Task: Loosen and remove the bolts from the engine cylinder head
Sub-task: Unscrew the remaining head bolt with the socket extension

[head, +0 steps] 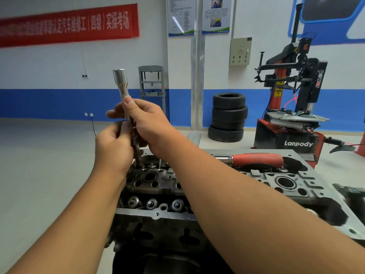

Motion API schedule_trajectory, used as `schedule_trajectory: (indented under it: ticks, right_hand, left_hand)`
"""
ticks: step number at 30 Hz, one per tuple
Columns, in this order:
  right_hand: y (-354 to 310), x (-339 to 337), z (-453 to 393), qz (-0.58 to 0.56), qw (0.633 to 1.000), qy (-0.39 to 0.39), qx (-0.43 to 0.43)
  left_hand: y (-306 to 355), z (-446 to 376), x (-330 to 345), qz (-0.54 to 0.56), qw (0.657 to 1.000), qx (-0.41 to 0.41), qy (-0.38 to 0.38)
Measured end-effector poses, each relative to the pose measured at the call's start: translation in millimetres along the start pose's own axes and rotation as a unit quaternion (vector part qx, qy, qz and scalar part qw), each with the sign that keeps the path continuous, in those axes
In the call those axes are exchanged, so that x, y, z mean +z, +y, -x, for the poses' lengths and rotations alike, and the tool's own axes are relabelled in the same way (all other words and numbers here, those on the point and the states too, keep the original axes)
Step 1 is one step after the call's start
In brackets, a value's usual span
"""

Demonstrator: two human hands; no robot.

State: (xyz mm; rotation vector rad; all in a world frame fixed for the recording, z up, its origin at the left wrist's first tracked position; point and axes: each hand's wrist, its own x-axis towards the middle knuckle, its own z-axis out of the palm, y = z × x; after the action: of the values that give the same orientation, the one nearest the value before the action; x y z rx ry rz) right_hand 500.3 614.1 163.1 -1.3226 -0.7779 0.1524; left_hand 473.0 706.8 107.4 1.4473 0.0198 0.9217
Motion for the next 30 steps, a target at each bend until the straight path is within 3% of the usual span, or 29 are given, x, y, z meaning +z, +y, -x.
schedule_trajectory:
  ticks: [6,11,19,24,30]
  right_hand:
    - [1.8,0.7,-3.4,-0.018,1.000,-0.009,-0.005]
    - [-0.2,-1.5,-3.0,-0.019,1.000,0.001,-0.003]
    - [5.2,0.7,-5.9,-0.048,0.999,-0.015,0.010]
    - [2.5,-0.5,-7.4,-0.012,1.000,0.014,0.009]
    - [6.6,-1.1,-6.7,-0.005,1.000,0.002,0.009]
  left_hand:
    - [-2.1,0.8,-4.0,-0.030,0.998,0.031,0.051]
    - [3.2,4.0,0.4,0.031,0.999,-0.001,-0.022]
    - [1.9,4.9,-2.4,-0.036,0.997,0.046,0.056]
    - [4.9,7.4,2.2,0.008,1.000,0.005,-0.010]
    - [2.7,4.3,-1.2,-0.018,0.999,0.024,0.044]
